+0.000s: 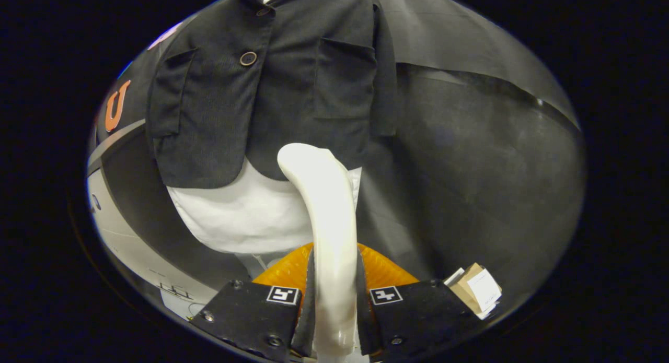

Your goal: Iron the clothes twice with a garment steamer, once on the left side and once on the right side.

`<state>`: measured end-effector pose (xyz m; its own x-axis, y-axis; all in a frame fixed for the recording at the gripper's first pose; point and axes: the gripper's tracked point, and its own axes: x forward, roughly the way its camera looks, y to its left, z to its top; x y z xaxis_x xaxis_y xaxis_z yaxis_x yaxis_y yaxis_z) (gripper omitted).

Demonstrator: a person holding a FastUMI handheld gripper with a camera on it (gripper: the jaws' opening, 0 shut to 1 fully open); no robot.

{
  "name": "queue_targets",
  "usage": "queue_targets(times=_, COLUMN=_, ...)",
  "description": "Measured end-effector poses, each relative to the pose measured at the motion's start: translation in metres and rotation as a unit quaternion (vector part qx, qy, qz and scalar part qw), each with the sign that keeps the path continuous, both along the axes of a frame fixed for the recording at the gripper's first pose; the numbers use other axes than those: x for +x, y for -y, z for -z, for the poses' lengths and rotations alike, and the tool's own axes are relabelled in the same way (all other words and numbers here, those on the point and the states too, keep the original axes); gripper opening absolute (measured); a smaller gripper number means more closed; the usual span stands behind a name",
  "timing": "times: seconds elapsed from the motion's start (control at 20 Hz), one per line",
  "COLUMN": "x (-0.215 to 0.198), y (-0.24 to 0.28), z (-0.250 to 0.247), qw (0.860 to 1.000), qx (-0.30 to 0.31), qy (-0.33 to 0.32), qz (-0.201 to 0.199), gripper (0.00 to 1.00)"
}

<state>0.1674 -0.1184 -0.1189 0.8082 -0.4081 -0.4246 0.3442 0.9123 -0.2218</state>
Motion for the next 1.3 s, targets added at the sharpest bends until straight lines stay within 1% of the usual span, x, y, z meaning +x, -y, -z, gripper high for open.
queue_targets(times=0.4, x=-0.005, y=-0.001, z=0.013, qw=1.0, qx=0.0, qy=-0.01, qz=0.011, gripper=0.36)
queue_targets(times=0.8, x=-0.021, y=-0.008, z=-0.008, qw=1.0, qx=0.011, qy=0.011, qz=0.022, gripper=0.36)
queue_targets(times=1.0, x=-0.057, y=-0.027, z=-0.036, qw=0.999, qx=0.019, qy=0.039, qz=0.017, gripper=0.36)
queue_targets(times=1.15, x=-0.082, y=-0.041, z=-0.067, qw=0.998, qx=0.025, qy=0.057, qz=0.0, gripper=0.36)
queue_targets(times=1.3, x=-0.095, y=-0.047, z=-0.093, qw=0.995, qx=0.028, qy=0.092, qz=-0.023, gripper=0.36)
